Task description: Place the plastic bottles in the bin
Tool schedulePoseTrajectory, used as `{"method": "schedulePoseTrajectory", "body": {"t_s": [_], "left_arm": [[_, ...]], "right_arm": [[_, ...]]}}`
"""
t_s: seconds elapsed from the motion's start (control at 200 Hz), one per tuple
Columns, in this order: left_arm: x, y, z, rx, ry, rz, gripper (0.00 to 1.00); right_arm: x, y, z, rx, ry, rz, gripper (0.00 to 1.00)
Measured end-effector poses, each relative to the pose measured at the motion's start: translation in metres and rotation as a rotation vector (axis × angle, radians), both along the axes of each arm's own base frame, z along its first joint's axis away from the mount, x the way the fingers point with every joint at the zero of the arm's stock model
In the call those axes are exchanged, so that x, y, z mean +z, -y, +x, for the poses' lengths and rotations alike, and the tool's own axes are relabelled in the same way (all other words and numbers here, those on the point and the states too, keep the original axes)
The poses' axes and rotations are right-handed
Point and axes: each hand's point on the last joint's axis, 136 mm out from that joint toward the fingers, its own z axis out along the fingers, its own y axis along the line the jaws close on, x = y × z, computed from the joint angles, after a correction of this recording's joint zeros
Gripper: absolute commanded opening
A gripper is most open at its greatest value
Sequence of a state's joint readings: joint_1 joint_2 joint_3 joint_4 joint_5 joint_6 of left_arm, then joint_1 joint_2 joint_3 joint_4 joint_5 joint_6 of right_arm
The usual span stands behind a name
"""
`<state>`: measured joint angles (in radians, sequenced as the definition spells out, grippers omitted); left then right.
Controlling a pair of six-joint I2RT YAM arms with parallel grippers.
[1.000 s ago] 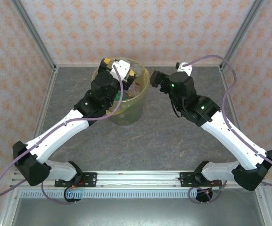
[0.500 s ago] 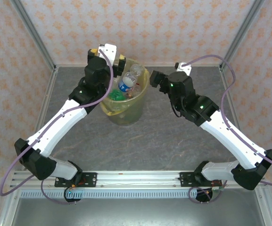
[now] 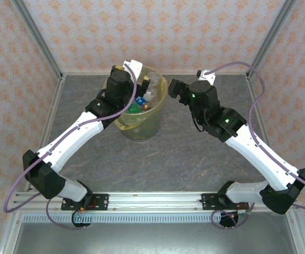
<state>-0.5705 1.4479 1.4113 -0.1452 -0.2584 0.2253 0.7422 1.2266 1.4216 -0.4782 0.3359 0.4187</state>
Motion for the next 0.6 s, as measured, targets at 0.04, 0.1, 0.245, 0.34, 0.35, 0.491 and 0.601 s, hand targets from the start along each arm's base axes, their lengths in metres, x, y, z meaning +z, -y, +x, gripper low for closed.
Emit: {"method": "schedulePoseTrajectory", "body": {"t_s": [0.04,0.1,0.245,0.34,0.35,0.491,0.601], "left_arm": [[-0.004,0.005,-0.002,-0.016,-0.008,0.002,0.97],[-0.008,0.009,-0.003,-0.033,-0.019,0.007,0.98],[-0.009,0.01,-0.005,-0.047,-0.023,0.007,0.99],[-0.007,0.01,-0.006,-0.046,-0.03,0.011,0.99],[-0.007,0.009,-0.006,-0.046,-0.029,0.011,0.99],[0.01,0.009,-0.007,-0.045,-0.012,-0.016,0.99],[0.017,0.011,-0.007,-0.051,-0.001,-0.043,0.99]], "right_arm": [[0.0,0.0,0.0,0.0,0.0,0.0,1.0],[0.0,0.0,0.0,0.0,0.0,0.0,1.0],[0.0,0.0,0.0,0.0,0.0,0.0,1.0],[0.0,0.0,0.0,0.0,0.0,0.0,1.0],[0.0,0.0,0.0,0.0,0.0,0.0,1.0],[0.0,0.0,0.0,0.0,0.0,0.0,1.0],[0.0,0.0,0.0,0.0,0.0,0.0,1.0]]}}
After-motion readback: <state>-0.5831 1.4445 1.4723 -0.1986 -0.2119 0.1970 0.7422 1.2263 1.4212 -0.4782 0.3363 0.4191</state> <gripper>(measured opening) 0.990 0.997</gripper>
